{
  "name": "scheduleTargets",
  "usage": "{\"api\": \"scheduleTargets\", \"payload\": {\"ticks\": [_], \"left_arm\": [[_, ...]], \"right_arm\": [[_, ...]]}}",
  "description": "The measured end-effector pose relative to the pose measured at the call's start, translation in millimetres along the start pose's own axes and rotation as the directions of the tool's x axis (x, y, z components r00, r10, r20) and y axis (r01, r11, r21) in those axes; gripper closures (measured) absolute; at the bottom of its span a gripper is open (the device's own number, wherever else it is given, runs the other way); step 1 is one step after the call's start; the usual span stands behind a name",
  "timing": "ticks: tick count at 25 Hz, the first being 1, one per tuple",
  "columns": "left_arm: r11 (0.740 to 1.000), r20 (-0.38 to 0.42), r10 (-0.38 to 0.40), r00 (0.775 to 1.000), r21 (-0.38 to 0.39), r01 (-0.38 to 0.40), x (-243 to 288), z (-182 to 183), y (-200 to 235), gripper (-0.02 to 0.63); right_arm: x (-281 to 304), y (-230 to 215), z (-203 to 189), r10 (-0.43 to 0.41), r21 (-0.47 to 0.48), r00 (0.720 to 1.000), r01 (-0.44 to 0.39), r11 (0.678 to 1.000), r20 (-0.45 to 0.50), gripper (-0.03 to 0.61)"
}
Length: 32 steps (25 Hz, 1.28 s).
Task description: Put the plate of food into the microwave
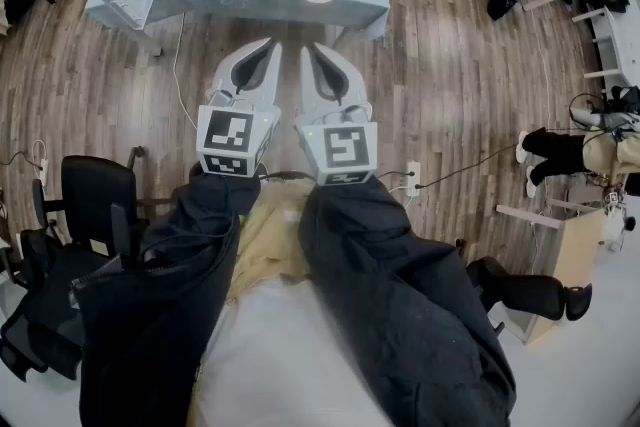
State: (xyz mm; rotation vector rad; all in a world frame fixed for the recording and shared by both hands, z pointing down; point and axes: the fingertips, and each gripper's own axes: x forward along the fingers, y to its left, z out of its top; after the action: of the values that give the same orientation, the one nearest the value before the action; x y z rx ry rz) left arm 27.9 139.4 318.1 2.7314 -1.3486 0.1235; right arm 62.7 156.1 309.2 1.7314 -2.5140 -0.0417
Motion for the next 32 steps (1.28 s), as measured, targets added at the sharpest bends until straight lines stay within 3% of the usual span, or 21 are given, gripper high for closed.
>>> {"api": "scheduleTargets", "payload": {"ticks": [15,25,32], "left_arm": [[1.0,-0.034,0.003,0.999,-0.019,-0.004,-3,-15,17,0.617],[0.998,-0.072,-0.007,0.997,-0.061,0.002,-25,-39,38,0.617],[0.995,-0.1,0.029,0.995,-0.094,-0.038,-47,-55,64,0.617]], "right_arm": [[9,5,-19,-0.005,0.071,0.999,0.009,0.997,-0.048,0.585],[15,47,-44,0.049,0.049,0.992,-0.044,0.998,-0.118,0.58],[22,75,-55,0.074,0.056,0.987,-0.066,0.996,-0.142,0.58]]}}
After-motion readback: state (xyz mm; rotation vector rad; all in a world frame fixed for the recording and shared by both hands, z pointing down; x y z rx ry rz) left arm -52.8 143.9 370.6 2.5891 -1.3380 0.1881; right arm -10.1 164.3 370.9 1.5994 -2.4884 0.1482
